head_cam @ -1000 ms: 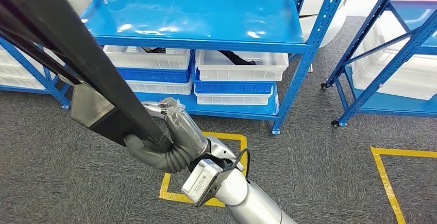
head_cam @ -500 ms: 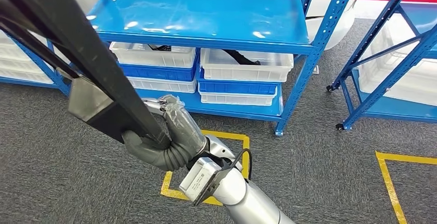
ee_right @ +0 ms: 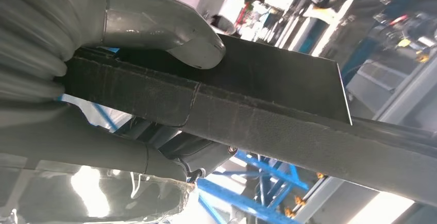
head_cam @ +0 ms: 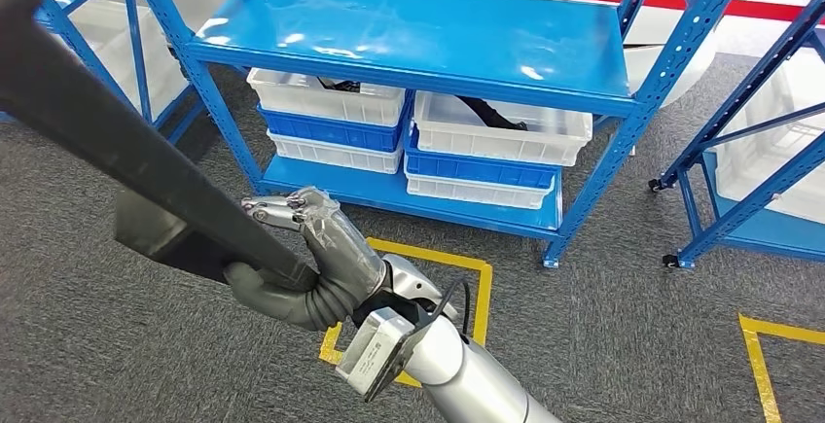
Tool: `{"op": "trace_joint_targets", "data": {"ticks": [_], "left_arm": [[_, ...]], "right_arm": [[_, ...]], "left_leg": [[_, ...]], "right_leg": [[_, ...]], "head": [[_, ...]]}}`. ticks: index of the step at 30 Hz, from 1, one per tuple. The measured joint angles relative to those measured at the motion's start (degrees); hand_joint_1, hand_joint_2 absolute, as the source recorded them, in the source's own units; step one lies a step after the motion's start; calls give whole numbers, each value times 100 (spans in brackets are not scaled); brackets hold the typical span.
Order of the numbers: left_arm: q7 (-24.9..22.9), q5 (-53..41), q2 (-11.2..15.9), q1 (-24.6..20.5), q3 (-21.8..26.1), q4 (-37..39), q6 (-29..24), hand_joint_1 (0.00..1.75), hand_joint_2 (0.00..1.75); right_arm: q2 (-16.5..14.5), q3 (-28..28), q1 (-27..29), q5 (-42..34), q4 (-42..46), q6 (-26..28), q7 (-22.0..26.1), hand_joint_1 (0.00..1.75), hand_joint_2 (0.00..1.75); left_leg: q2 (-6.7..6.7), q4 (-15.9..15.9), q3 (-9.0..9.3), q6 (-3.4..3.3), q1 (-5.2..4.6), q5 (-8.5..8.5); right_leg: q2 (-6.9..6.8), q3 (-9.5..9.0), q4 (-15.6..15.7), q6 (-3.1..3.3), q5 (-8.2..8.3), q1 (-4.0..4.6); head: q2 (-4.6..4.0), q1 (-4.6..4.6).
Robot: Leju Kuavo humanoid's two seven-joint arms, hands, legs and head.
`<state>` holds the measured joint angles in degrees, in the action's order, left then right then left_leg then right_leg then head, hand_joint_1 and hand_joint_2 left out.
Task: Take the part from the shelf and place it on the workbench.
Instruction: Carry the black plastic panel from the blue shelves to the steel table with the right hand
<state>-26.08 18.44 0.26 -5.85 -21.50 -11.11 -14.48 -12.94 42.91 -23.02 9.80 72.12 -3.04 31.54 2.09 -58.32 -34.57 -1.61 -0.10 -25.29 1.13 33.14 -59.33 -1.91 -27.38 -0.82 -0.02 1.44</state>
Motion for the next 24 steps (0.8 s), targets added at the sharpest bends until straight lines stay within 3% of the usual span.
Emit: {"op": "trace_joint_targets", "data": {"ticks": [4,6,8,10,11,13,15,19,21,24], "left_arm": [[-1,102,-1,59,8,1,-99,0,175],[0,143,-8,68,16,0,-130,0,175],[2,185,-13,67,41,-1,-139,0,175],[2,204,-13,70,68,-1,-114,0,175],[2,185,-14,73,73,-1,-99,0,175],[1,116,-24,66,73,-1,-84,0,175],[0,36,-50,48,69,-2,-74,0,175],[-1,-97,-96,22,42,-8,1,0,175],[-2,-134,-114,-21,32,-13,55,0,175],[-2,-240,-131,-106,-27,-16,116,0,175]], "right_arm": [[-96,3,-72,-79,-74,-138,70,175,175],[-158,6,-126,-109,-115,-174,94,175,175],[-192,13,-172,-151,-173,-192,106,175,175],[-208,18,-195,-202,-228,-189,93,175,175],[-212,19,-207,-228,-243,-177,79,175,175],[-210,19,-235,-269,-243,-139,49,175,175],[-173,7,-242,-291,-218,-104,38,175,175],[4,-8,-159,-279,-158,-25,59,175,175],[95,-15,-142,-272,-136,19,84,175,175],[246,-17,-85,-256,-128,90,93,175,175]], "left_leg": [[-22,-87,-58,133,47,-58],[-99,-525,-256,193,71,-332],[-144,-1221,-586,244,90,-655],[-169,-1494,-720,268,103,-677],[-188,-1319,-630,265,109,-540],[-292,-591,-240,240,107,-207],[-374,-96,13,183,69,-71],[-300,23,38,26,27,-39],[-266,72,57,-56,46,6],[-182,71,39,-94,37,20]], "right_leg": [[-28,-17,58,138,61,-15],[-63,-20,69,192,75,-33],[-107,-15,68,219,73,-18],[-150,-15,67,219,70,-6],[-167,-18,67,218,69,-5],[-197,-24,66,212,67,5],[-226,-15,64,185,64,34],[-268,21,20,72,18,34],[-215,208,-380,83,-200,33],[-161,690,-1410,130,-594,28]], "head": [[0,-4],[0,-10],[0,-12],[0,-12],[0,-13],[0,-12],[0,-8],[0,-2],[0,-1],[0,2]]}}
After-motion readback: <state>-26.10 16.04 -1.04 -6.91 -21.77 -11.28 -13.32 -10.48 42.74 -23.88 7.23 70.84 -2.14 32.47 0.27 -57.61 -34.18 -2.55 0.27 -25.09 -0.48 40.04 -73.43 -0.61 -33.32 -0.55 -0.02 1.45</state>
